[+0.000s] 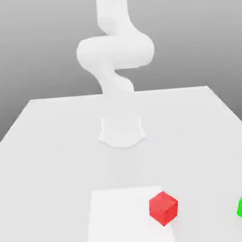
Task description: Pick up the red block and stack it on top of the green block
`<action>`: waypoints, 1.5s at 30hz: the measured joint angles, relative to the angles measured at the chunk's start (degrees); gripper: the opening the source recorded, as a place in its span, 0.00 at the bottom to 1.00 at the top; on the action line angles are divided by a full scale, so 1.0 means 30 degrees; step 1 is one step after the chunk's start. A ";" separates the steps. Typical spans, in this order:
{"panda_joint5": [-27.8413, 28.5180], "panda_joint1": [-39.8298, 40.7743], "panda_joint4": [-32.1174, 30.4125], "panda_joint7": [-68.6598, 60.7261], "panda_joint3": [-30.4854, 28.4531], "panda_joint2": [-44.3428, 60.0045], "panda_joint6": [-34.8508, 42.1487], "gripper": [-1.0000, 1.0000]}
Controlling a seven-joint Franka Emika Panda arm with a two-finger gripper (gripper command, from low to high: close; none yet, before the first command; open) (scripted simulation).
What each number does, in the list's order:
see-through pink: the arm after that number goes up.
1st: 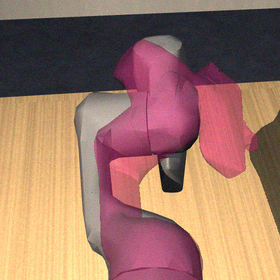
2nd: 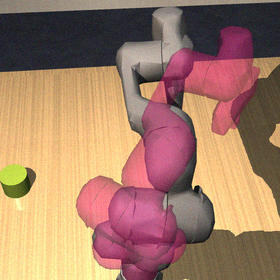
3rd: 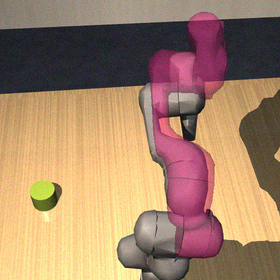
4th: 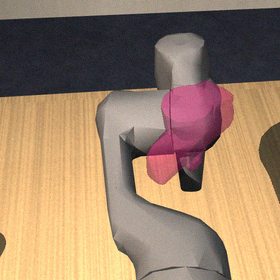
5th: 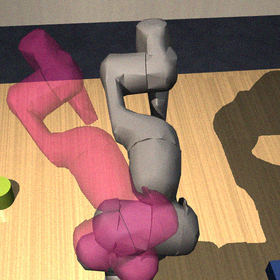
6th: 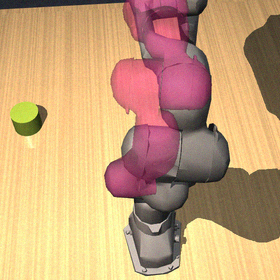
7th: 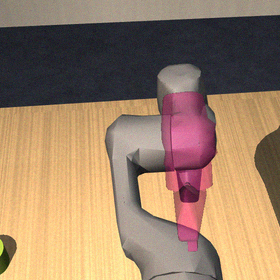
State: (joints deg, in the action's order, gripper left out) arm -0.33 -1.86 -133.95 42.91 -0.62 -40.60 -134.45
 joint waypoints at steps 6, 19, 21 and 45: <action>-0.0316 -0.1403 -0.1769 -0.2423 -0.0371 0.4279 -0.2177 0.50; -0.0399 -0.3416 -0.5497 -0.7107 -0.0030 1.3275 -0.6769 0.50; -0.0088 -0.3588 -0.6019 -0.7547 0.0024 1.4649 -0.7510 0.50; 0.0658 -0.5302 -0.3725 -0.8937 0.1759 1.6131 -0.6114 0.00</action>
State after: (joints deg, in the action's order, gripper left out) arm 1.65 -17.76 -145.12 16.10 4.66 7.79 -152.79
